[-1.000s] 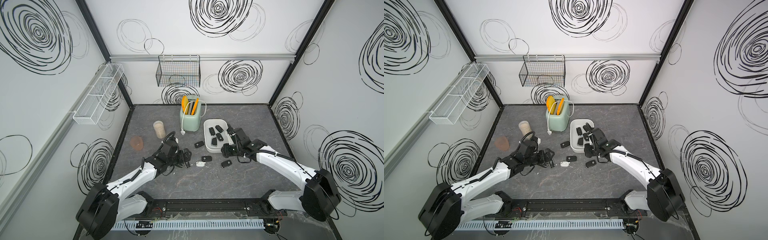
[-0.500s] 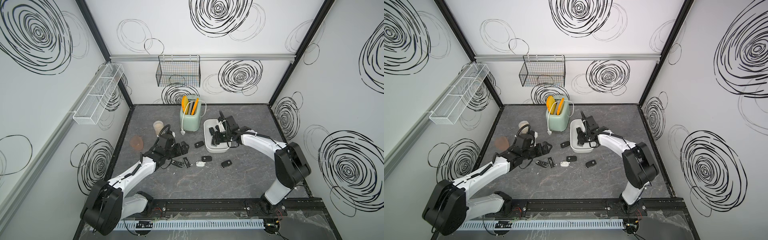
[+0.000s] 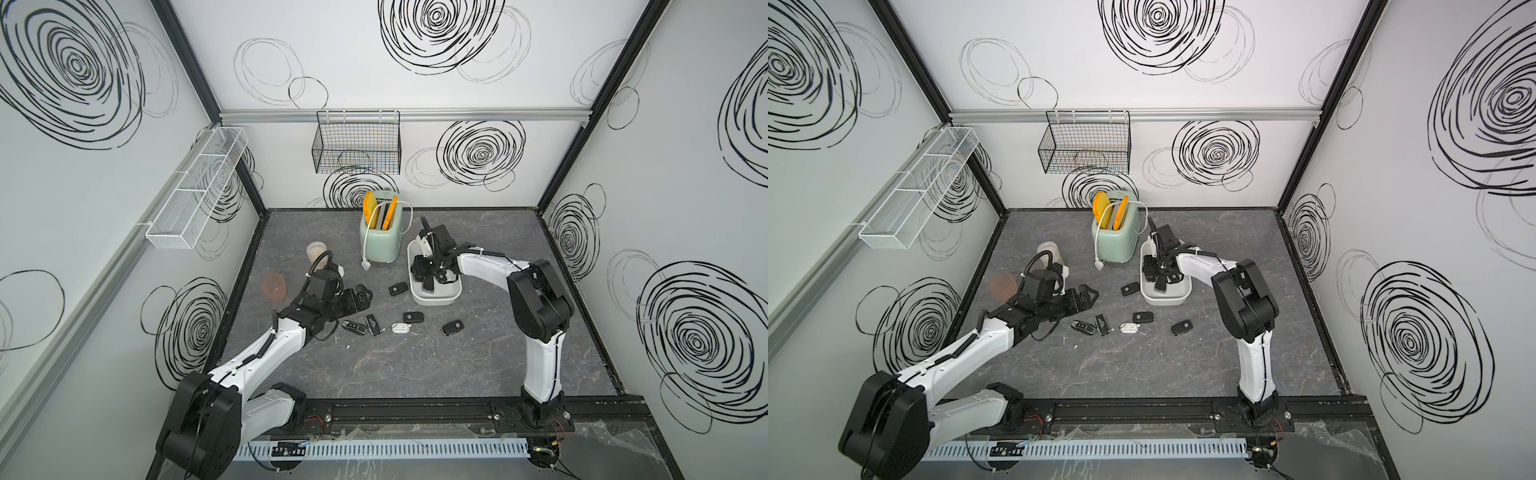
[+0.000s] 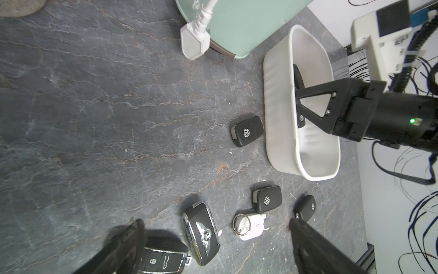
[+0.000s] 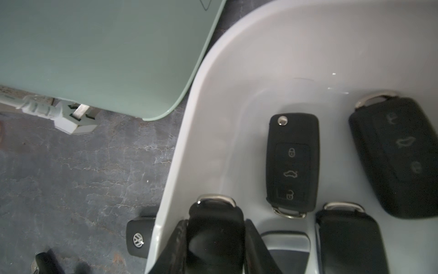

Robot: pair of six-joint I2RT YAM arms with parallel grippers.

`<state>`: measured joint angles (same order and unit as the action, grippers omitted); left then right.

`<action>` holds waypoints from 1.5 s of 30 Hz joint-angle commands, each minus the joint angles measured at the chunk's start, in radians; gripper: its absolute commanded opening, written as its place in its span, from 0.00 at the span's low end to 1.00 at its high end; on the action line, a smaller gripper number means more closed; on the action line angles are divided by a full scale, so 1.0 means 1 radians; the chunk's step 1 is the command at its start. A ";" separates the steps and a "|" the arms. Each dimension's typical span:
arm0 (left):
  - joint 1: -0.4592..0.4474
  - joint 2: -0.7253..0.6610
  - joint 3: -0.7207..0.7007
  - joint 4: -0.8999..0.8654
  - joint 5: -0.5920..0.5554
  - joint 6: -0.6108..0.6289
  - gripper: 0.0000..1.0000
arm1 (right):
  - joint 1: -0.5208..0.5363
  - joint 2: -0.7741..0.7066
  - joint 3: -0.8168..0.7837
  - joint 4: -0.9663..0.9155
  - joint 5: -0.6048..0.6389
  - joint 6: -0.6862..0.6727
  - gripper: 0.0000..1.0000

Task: Place the car key into the storage box
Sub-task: Place the car key in the storage box.

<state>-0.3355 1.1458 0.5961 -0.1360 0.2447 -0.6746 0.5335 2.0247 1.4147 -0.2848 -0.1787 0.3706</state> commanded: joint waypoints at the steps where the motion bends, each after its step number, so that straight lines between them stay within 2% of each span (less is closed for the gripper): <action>1: 0.011 -0.023 -0.013 -0.006 0.017 0.023 0.98 | 0.000 0.023 0.045 -0.008 0.004 0.010 0.31; 10: 0.013 -0.032 -0.017 -0.014 0.022 0.025 0.98 | 0.001 0.077 0.082 -0.047 0.033 0.025 0.34; 18: 0.013 -0.034 -0.001 -0.045 0.027 0.055 0.98 | 0.003 0.066 0.087 -0.053 0.048 0.036 0.45; 22: 0.013 -0.034 0.007 -0.058 0.024 0.072 0.98 | 0.001 0.046 0.092 -0.056 0.052 0.033 0.47; 30: -0.013 0.007 0.080 -0.132 -0.004 0.187 0.98 | -0.001 -0.067 0.065 -0.061 0.068 0.021 0.48; 35: -0.053 0.038 0.127 -0.158 -0.049 0.243 0.98 | -0.001 -0.164 0.010 -0.044 0.059 0.018 0.54; 38: -0.085 0.065 0.159 -0.171 -0.084 0.295 0.98 | -0.001 -0.230 -0.034 -0.031 0.042 0.010 0.59; 45: -0.177 0.149 0.228 -0.167 -0.176 0.379 0.98 | -0.013 -0.426 -0.199 0.025 -0.038 0.004 0.89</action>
<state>-0.4850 1.2648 0.7830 -0.3031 0.1333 -0.3717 0.5285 1.6688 1.2675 -0.2905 -0.1665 0.3847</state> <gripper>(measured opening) 0.982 0.849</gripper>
